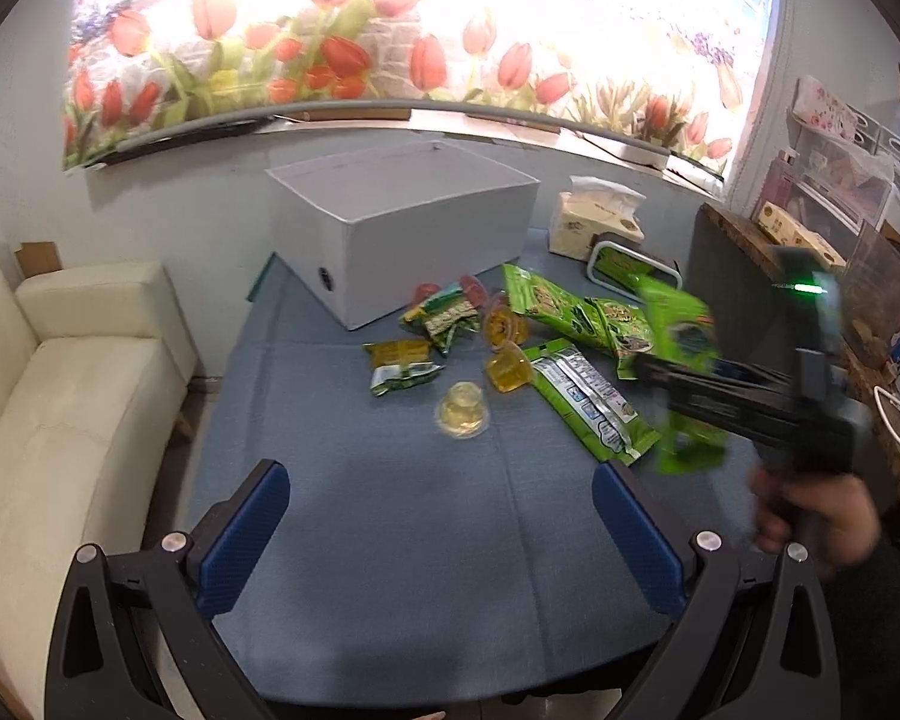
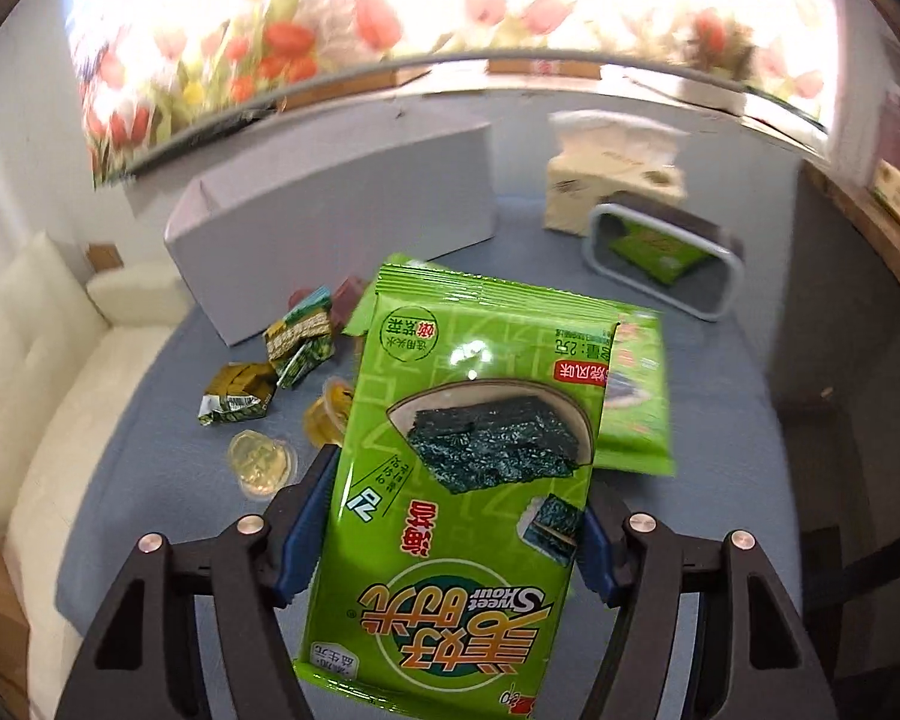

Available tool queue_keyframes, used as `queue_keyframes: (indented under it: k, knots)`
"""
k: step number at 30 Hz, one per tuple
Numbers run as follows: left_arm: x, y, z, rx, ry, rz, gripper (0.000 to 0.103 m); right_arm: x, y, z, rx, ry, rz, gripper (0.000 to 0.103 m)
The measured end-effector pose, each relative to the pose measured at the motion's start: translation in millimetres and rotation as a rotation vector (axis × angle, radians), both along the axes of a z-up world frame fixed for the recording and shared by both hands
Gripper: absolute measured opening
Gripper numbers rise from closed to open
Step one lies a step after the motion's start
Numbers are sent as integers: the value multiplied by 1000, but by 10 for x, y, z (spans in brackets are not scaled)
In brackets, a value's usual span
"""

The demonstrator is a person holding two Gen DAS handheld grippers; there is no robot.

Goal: Organize snacks
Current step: 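Grasp the clear jelly cup with the left gripper while the right gripper lifts the seaweed pack, then carry the jelly cup and seaweed pack into the white box and open both grippers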

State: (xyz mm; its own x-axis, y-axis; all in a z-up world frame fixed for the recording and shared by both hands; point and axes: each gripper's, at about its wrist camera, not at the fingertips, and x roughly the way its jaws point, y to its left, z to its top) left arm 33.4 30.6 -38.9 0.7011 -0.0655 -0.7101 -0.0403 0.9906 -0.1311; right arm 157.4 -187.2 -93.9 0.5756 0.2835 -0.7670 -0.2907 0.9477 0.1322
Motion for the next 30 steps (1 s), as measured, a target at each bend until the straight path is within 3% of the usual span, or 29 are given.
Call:
queue_keyframes:
  k: [6,15,17,19,20,22,24,30]
  knots:
    - [579,-150,-429,44,20,-36,103,-413,-401,207,-20,-68,-47,73]
    - [1319,-216,-1112,106,132,-45,103,-885,-751,240,8,-89,-72,73]
    - [1412,-241,-1190,144,141,-28,98,-931,-801,231,27,-78,-68,73]
    - [1464,-275,-1252,157,154,-48,78,-973,-830,234,28,-85,-68,73]
    - [1483,-279,-1281,143,164,-58,75,-977,-839,237,26,-87,-69,73]
    - [1483,-264,-1281,102,151,-65,54,-986,-859,238,31,-89,-70,73]
    - [1489,-247,-1270,84,145,-70,43,-981,-863,237,37,-89,-69,73]
    - [1407,-218,-1210,17,127,-93,40,-981,-830,179,41,-82,-58,73]
